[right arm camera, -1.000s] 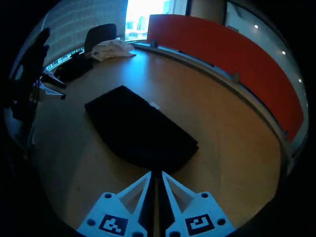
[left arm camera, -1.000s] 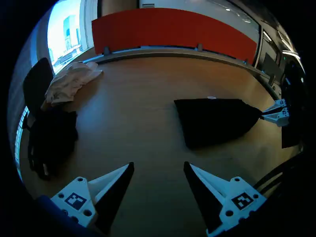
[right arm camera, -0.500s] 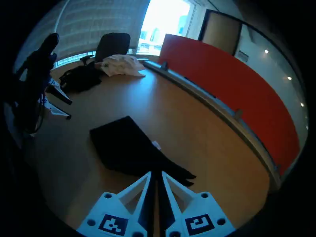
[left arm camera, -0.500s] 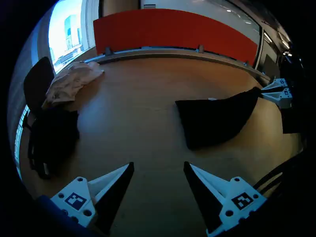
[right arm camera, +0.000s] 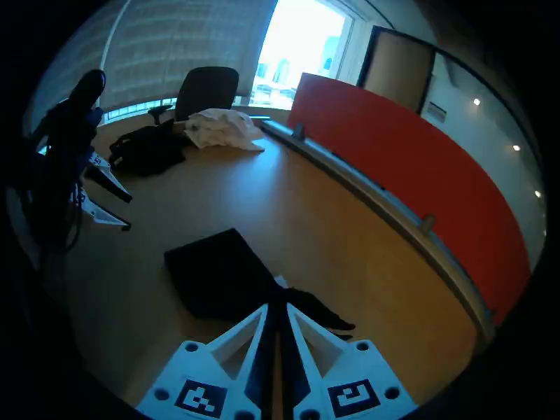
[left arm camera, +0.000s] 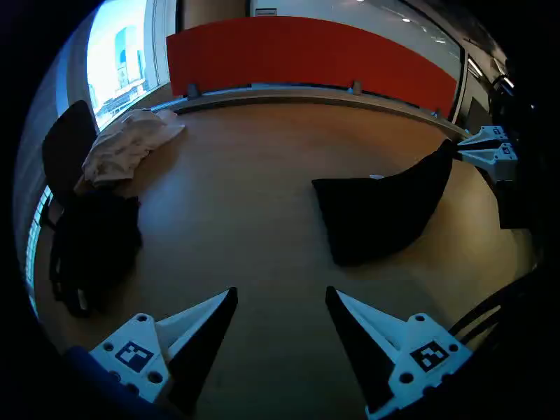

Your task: Fold towel

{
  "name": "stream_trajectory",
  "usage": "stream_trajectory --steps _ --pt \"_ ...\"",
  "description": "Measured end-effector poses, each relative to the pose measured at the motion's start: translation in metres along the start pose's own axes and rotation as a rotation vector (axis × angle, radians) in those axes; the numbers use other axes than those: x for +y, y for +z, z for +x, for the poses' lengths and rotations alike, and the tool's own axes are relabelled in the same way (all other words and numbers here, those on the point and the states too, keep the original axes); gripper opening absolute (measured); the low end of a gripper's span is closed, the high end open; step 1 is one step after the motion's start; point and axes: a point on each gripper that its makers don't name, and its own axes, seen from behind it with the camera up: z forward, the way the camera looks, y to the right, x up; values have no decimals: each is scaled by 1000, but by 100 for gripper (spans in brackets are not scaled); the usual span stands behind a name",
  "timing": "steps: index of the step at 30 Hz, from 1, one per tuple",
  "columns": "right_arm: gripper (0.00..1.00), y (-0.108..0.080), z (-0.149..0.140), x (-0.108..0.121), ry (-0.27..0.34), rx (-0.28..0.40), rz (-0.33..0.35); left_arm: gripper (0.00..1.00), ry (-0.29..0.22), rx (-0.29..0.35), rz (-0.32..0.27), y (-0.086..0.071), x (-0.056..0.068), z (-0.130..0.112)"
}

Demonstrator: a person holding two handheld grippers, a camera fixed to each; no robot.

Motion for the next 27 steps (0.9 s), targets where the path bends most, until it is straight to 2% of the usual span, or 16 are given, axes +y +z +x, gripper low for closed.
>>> stream_trajectory --steps 8,14,27 --pt "7 8 10 -6 -18 2 22 93 -6 5 1 -2 -4 3" --pt "7 22 24 -19 -34 14 53 93 -15 9 2 -5 -7 4" --pt "6 62 44 -67 -52 20 151 93 -27 10 8 -10 -14 0"
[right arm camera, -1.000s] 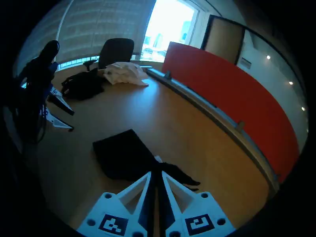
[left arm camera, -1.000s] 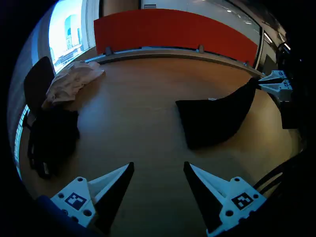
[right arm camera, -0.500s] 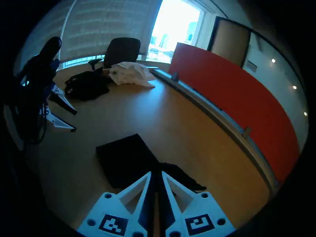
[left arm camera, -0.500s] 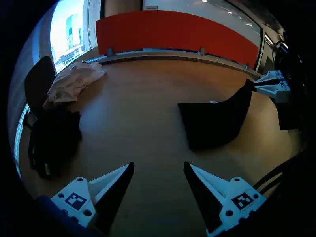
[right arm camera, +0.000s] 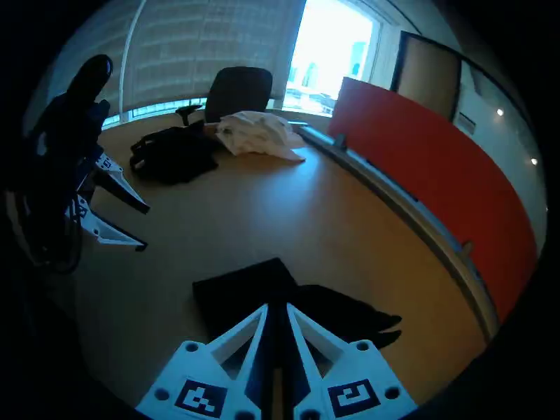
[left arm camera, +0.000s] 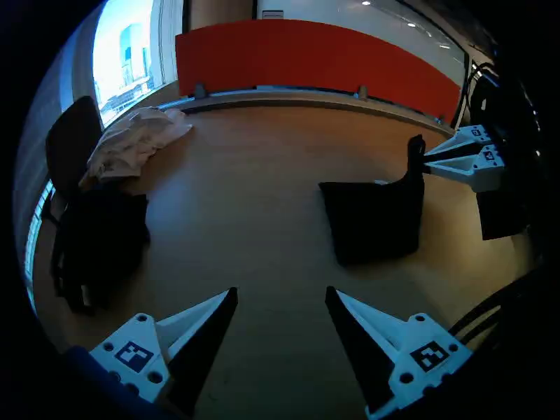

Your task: Fold towel

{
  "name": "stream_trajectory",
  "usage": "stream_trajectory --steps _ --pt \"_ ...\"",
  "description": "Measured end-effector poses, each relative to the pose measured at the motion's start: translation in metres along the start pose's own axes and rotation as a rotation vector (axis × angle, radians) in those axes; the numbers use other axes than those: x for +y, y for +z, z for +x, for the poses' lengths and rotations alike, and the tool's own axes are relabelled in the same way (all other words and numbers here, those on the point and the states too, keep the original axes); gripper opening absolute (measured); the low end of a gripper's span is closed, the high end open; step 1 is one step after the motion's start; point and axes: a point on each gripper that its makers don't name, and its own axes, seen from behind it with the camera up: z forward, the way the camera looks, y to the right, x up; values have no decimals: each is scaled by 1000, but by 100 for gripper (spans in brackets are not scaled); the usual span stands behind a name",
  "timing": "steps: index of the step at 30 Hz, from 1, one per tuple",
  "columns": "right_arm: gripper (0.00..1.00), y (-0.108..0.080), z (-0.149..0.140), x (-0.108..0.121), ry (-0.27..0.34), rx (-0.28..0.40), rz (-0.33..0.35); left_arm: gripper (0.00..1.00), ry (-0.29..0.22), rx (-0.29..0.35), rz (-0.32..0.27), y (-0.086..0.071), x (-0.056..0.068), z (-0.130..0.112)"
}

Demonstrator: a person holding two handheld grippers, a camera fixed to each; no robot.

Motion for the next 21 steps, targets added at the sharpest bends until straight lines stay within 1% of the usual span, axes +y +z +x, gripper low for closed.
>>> stream_trajectory --steps 8,14,17,21 --pt "6 34 0 -31 10 -9 68 93 -11 -2 3 -1 -3 -1" --pt "6 61 -12 -58 5 -38 139 93 -24 -8 2 -1 -2 -5" --pt "6 69 -21 -66 2 -60 157 93 -27 -12 -2 -1 1 -8" --pt "5 72 -27 -68 6 -75 167 93 -24 -13 -4 -1 3 -9"
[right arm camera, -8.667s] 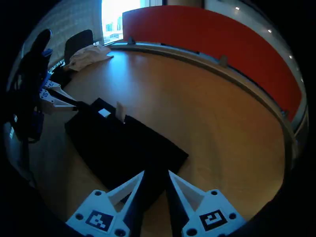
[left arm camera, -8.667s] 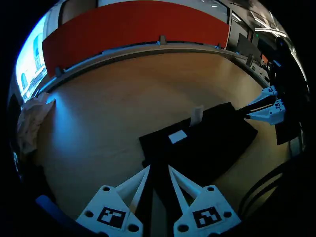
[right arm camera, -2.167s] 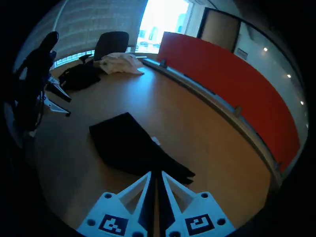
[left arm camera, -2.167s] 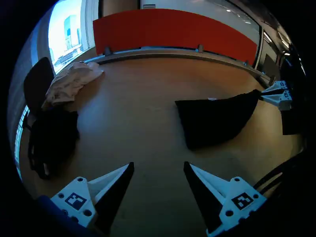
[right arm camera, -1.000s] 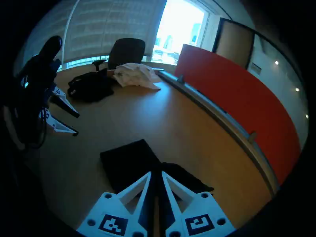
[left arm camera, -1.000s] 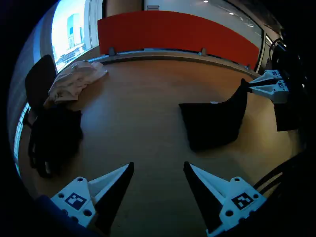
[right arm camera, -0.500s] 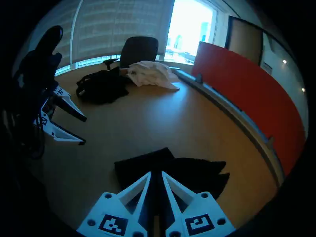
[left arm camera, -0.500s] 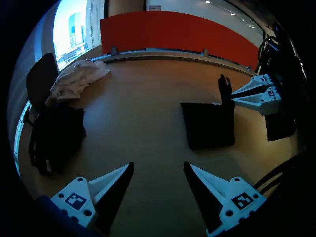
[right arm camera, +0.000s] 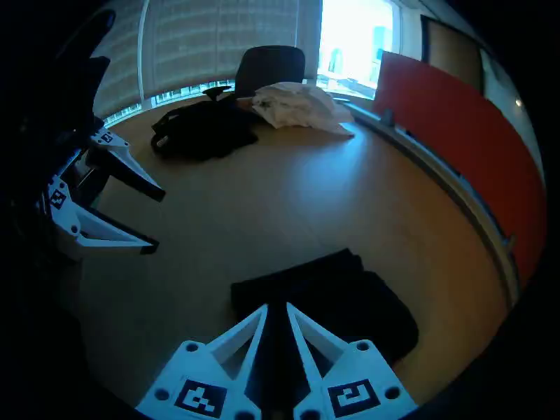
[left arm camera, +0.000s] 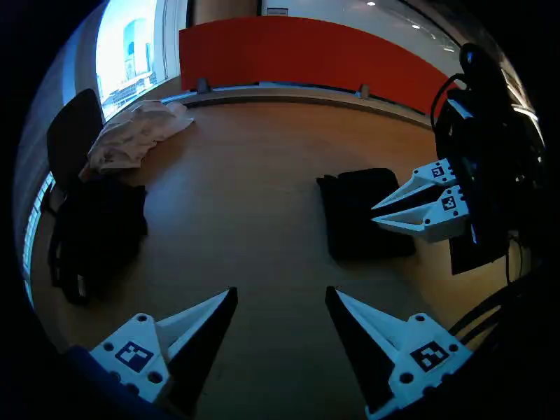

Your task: Fold towel

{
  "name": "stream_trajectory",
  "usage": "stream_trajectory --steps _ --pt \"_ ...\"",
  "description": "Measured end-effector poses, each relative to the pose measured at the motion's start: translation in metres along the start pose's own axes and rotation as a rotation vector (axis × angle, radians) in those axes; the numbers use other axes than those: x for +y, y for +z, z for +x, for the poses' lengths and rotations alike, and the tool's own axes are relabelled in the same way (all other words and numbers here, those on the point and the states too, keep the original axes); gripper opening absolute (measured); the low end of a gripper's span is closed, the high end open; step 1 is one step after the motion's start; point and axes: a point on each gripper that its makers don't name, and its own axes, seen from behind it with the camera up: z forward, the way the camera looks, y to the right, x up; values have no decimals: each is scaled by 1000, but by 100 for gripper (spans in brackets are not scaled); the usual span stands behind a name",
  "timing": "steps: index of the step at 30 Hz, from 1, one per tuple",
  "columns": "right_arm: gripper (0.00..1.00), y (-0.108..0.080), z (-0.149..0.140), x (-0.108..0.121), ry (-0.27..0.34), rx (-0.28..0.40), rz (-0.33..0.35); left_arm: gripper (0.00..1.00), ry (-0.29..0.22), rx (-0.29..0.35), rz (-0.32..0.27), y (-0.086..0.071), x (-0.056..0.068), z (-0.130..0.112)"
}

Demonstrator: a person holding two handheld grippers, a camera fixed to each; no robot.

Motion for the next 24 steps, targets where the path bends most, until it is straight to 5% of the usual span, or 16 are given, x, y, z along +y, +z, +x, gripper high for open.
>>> stream_trajectory --steps 9,13,19,24 --pt "11 -4 -1 3 5 5 -1 93 -4 -2 3 0 -1 0" --pt "24 -7 -1 4 5 10 -4 93 -5 -2 5 -1 -2 0" --pt "61 -13 1 5 16 23 -9 93 -5 -4 7 -1 -3 -1" --pt "65 -17 -1 6 30 24 -15 93 -7 -2 8 -2 -2 0"
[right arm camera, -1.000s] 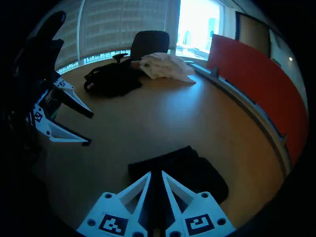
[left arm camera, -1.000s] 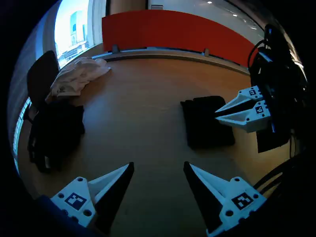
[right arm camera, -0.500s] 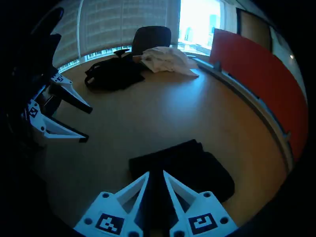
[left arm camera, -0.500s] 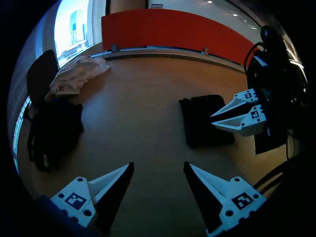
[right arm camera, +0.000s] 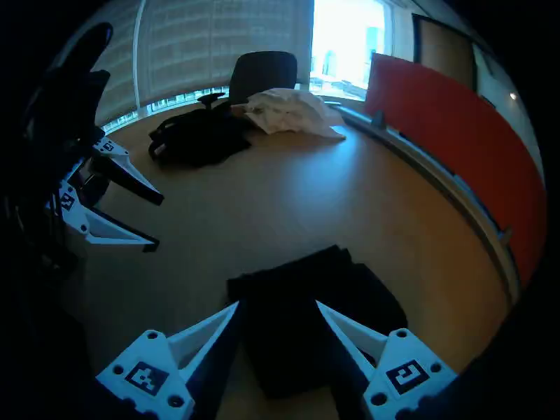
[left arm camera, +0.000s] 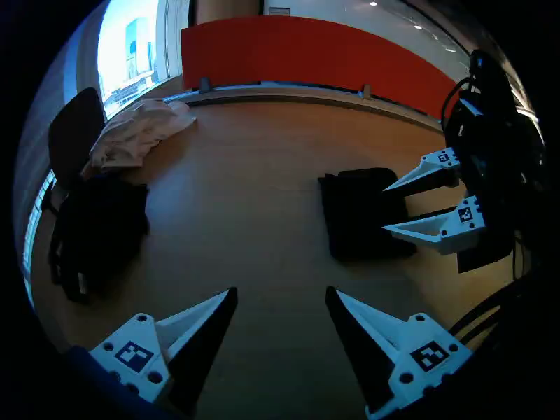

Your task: Fold towel

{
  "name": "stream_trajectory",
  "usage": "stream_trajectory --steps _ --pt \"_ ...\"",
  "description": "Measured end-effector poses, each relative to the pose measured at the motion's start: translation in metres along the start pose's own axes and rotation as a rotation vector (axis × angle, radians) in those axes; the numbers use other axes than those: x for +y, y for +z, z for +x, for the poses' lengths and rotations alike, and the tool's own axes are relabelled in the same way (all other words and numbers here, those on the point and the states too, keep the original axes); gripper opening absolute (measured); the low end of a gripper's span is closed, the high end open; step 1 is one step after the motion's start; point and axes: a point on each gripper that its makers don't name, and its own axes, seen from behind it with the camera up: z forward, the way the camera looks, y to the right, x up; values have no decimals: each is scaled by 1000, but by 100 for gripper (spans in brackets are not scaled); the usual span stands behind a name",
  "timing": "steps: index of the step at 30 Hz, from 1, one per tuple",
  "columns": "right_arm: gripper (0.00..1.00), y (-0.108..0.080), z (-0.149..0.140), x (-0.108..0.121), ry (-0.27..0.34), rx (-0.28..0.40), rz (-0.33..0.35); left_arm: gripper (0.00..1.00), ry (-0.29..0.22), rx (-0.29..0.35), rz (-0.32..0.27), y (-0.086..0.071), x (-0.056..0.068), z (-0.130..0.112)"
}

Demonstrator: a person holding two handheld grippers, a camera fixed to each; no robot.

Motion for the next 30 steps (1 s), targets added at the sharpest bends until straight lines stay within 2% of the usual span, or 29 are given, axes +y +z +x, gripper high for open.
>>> stream_trajectory --steps 8,30 --pt "65 -8 -11 1 21 -13 -16 93 3 4 3 -1 1 2" --pt "65 -36 -68 -1 111 -79 -78 93 4 4 7 -3 1 0"
